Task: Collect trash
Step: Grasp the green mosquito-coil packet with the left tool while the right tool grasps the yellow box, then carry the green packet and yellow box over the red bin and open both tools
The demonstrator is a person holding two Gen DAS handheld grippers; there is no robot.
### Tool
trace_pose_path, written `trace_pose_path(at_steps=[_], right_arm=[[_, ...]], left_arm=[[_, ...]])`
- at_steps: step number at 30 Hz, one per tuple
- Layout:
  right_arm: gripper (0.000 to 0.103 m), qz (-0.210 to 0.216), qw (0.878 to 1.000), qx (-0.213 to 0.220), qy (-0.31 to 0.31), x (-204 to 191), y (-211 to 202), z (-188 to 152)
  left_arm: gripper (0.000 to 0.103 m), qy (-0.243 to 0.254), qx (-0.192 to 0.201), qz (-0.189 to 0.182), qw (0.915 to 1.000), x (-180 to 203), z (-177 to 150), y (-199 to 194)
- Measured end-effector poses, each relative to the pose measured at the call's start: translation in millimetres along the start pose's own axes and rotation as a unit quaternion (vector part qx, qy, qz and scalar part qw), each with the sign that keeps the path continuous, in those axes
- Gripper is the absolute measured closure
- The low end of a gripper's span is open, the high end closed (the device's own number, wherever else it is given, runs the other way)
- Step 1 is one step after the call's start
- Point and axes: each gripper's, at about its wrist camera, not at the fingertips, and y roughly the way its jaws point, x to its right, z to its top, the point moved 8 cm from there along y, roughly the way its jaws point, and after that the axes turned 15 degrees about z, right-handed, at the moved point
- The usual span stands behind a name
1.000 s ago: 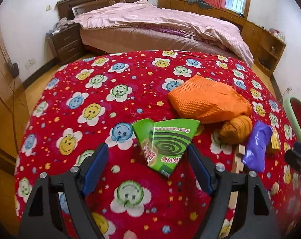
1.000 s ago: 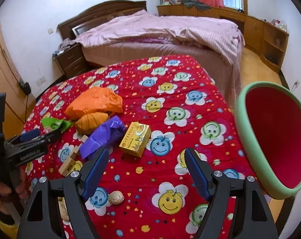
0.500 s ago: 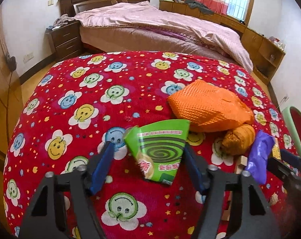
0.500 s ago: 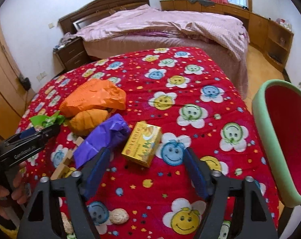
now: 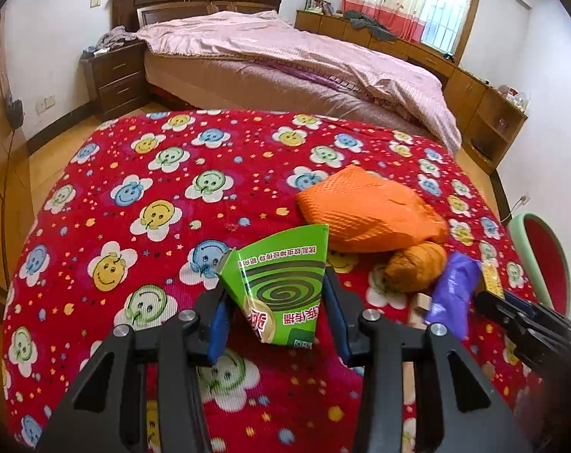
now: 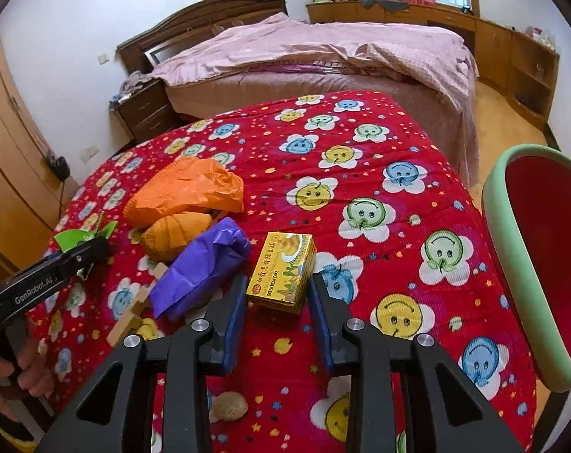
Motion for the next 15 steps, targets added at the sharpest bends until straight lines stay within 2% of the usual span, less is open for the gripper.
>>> trace_pose_path(at_steps=[15], right_arm=[[0.070, 0.023, 0.998, 0.057, -0.013, -28, -67, -3]], left_arm=[[0.058, -0.006, 0.046, -0.024, 0.9986, 14, -8, -77]])
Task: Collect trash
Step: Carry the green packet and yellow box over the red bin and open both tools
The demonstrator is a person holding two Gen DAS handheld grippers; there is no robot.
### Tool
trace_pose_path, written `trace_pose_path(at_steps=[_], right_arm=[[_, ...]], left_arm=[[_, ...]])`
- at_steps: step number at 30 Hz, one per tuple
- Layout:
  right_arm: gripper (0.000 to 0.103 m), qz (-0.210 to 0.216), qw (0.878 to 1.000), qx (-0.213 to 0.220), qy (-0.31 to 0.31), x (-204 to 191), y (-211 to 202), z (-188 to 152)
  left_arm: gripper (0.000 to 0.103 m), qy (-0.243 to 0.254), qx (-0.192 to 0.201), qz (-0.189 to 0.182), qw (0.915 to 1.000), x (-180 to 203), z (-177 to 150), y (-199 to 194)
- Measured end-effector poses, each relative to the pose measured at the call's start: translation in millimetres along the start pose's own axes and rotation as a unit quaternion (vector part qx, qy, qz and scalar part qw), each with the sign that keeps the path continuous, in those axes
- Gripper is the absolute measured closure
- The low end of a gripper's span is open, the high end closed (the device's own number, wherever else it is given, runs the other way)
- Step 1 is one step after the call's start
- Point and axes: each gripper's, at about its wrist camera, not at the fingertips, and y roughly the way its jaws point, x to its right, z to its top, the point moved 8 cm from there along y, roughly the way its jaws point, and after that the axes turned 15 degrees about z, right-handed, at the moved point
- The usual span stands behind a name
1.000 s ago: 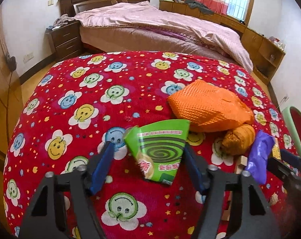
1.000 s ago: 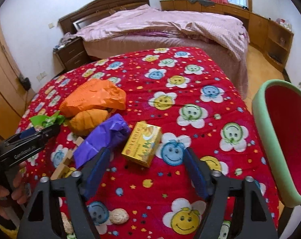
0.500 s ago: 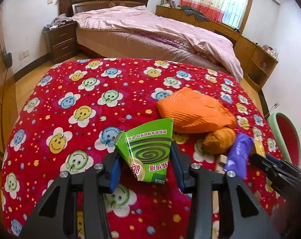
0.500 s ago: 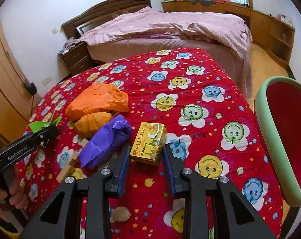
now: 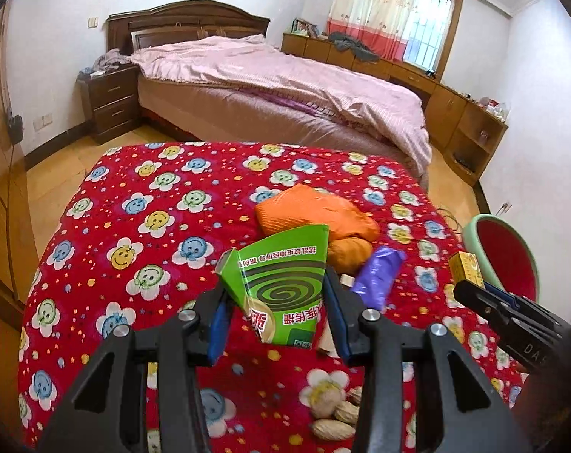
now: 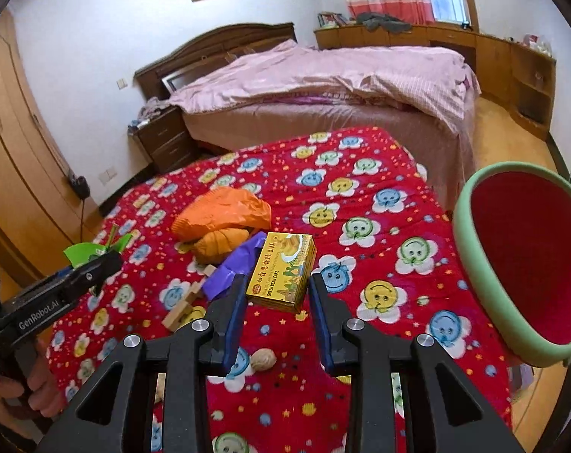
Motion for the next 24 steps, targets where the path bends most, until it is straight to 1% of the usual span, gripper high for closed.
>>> trace_pose_path(at_steps=[12, 24], right_arm=[[0.070, -0.003, 0.999, 0.049, -0.001, -6, -58, 2], [0.070, -0.017, 0.996, 0.090, 0.001, 0, -110, -2]], left_arm=[[0.058, 0.005, 0.017, -0.017, 0.9997, 19, -10, -44], [0.058, 0.023, 0.041, -0.032, 0.9984, 45, -14, -81]])
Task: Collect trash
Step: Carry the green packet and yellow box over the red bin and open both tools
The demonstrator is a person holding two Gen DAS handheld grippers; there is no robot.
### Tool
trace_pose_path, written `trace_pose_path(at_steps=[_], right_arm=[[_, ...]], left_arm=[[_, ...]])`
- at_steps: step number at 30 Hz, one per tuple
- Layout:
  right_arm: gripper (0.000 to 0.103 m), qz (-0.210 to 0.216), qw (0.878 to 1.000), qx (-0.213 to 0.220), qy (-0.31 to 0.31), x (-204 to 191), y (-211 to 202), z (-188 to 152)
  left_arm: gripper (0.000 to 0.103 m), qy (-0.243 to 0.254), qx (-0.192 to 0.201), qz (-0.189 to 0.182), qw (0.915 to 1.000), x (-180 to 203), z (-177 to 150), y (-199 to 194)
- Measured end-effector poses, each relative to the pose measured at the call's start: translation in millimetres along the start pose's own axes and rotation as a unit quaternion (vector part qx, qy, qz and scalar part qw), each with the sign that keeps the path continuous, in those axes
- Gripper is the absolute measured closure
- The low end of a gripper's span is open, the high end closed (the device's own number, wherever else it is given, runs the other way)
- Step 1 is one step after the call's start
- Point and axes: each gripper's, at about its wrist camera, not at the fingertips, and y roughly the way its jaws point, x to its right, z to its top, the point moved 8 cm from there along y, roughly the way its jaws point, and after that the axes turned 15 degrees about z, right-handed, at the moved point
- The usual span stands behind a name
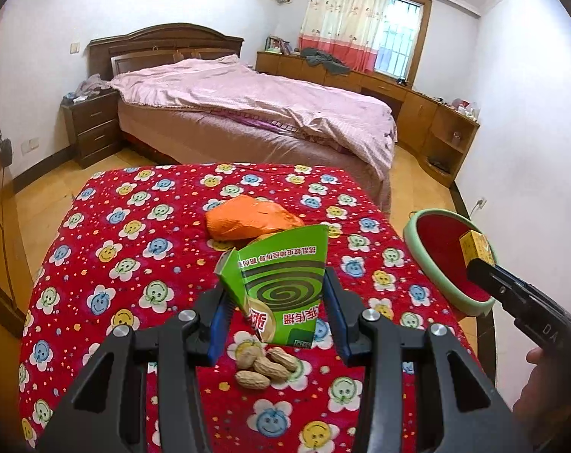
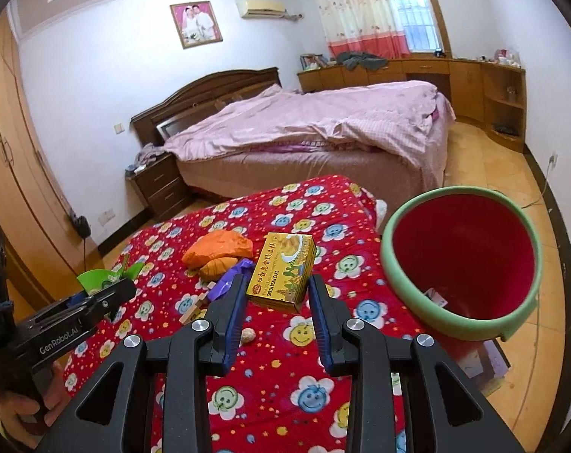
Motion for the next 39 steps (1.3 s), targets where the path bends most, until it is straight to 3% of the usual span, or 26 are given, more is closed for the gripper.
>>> trace_pose_path(at_steps=[19, 39], right_arm=[[0.070, -0.036, 0.998, 0.037, 0.021, 39, -51, 7], [0.070, -0.100, 0.991, 0.042, 0.079, 133, -67, 3]], left_arm=[[0.058, 0.038, 0.007, -0.025, 0.9989, 61, 2, -10], [0.058, 0.133, -0.013, -0.078, 0.9880, 181, -9, 24]])
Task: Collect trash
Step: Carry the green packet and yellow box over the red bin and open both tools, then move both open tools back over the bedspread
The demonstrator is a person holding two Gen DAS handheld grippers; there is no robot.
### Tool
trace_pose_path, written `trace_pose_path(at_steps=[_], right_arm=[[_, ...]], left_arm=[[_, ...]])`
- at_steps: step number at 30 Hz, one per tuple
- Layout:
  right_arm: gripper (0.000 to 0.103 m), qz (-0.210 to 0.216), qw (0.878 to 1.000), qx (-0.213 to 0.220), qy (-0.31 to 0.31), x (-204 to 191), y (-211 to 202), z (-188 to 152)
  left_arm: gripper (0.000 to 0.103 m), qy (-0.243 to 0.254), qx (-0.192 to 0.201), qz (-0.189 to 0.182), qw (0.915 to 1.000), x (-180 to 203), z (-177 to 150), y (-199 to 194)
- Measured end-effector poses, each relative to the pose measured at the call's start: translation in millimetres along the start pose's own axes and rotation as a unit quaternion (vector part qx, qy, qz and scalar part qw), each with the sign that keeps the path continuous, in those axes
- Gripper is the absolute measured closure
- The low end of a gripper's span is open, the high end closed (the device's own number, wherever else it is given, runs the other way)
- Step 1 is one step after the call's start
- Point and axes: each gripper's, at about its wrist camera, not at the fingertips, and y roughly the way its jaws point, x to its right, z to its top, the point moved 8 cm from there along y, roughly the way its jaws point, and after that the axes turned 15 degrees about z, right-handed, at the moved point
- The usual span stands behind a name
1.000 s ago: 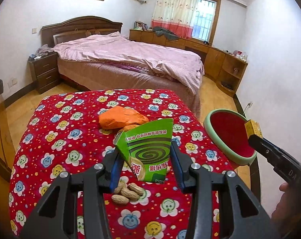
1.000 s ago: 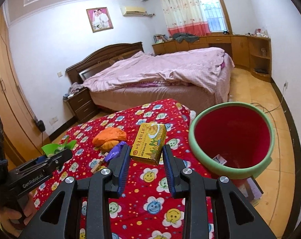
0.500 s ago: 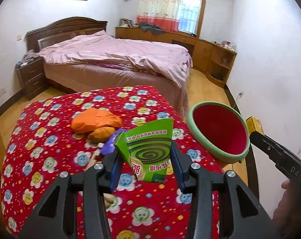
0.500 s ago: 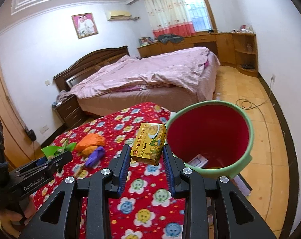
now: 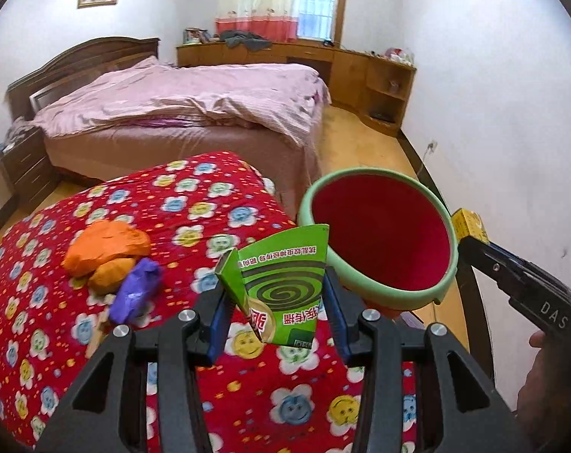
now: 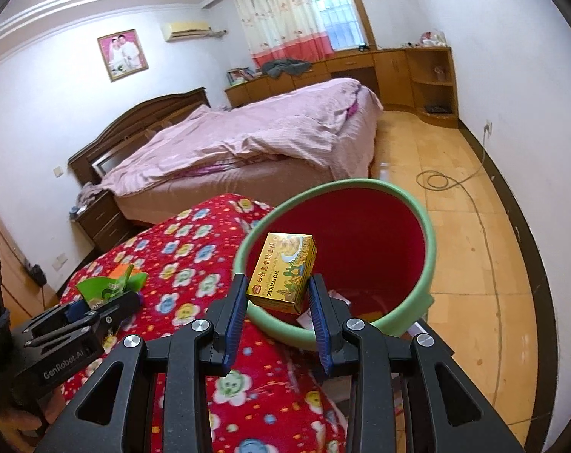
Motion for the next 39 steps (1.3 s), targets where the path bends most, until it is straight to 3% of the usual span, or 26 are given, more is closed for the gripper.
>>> trace_pose_path(at_steps=[17, 20, 25, 36, 39], right_arm=[[0.068, -0.030, 0.998, -0.026, 0.044, 71, 29, -6], [0.068, -0.031, 0.998, -0.029, 0.050, 79, 34, -7], [0.068, -0.031, 0.997, -0.028, 0.062, 88, 35, -10], [0.068, -0.036, 0.998, -0.024, 0.055, 81, 29, -9], [0.060, -0.038, 0.998, -0.024, 0.046, 75, 27, -7]], left_arm=[[0.057, 0.078, 0.004, -0.055, 0.9955, 91, 13, 60], [0.052, 0.084, -0.002, -0.053, 0.9950, 98, 11, 68], [0.042, 0.070, -0.015, -0.061, 0.9955, 99, 7, 76], [0.041, 0.038, -0.020, -0.055, 0.9976, 77, 11, 69], [0.041, 0.028, -0.019, -0.049, 0.9982, 68, 12, 63]])
